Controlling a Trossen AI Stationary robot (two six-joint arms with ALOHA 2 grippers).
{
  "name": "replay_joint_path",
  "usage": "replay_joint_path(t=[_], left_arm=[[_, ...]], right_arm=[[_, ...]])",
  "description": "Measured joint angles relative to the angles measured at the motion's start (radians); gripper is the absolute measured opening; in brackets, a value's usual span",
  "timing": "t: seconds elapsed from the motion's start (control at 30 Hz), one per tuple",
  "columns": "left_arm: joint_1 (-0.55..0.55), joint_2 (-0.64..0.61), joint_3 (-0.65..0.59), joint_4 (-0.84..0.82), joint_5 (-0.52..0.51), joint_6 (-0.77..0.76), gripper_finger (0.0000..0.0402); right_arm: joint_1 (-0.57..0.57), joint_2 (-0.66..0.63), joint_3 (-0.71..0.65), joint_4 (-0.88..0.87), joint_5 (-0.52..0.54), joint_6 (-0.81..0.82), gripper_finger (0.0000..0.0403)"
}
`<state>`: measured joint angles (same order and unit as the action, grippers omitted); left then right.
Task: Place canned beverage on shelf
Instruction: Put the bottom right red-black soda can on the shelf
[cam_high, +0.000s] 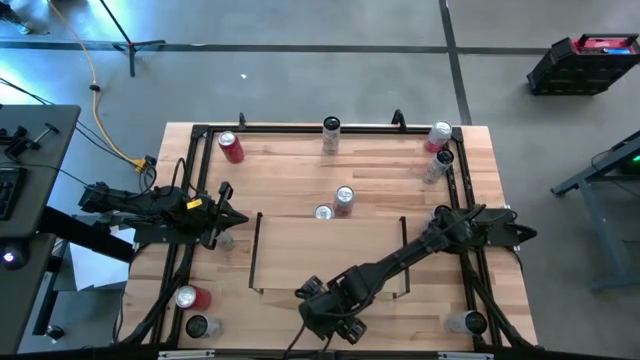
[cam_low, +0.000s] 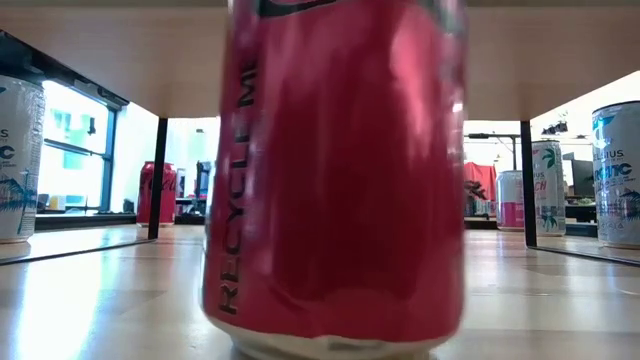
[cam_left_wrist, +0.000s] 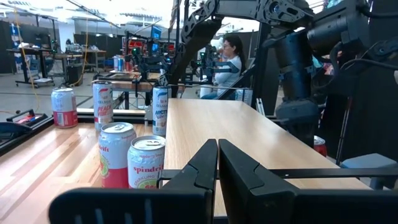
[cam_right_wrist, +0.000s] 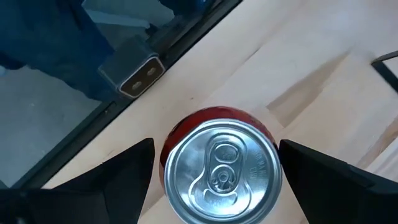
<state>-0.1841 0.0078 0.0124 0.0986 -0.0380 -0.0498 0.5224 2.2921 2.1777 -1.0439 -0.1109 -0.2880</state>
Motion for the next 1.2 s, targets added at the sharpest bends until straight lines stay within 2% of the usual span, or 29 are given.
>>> replay_joint_path(t=[0.27,0.77,1.2], left_arm=[[0.0,0.0,0.0,0.0,0.0,0.0,0.0005],[0.0,0.0,0.0,0.0,0.0,0.0,0.0005],[0.0,0.0,0.0,0.0,0.0,0.0,0.0005]], right_arm=[[0.036,0.0,0.0,-0.028,0.13,0.001,0.033],[0.021,0.028,0.0,-0.029,0.075,-0.032,0.033],[0.022,0.031,0.0,-0.019,0.08,-0.027,0.0323]])
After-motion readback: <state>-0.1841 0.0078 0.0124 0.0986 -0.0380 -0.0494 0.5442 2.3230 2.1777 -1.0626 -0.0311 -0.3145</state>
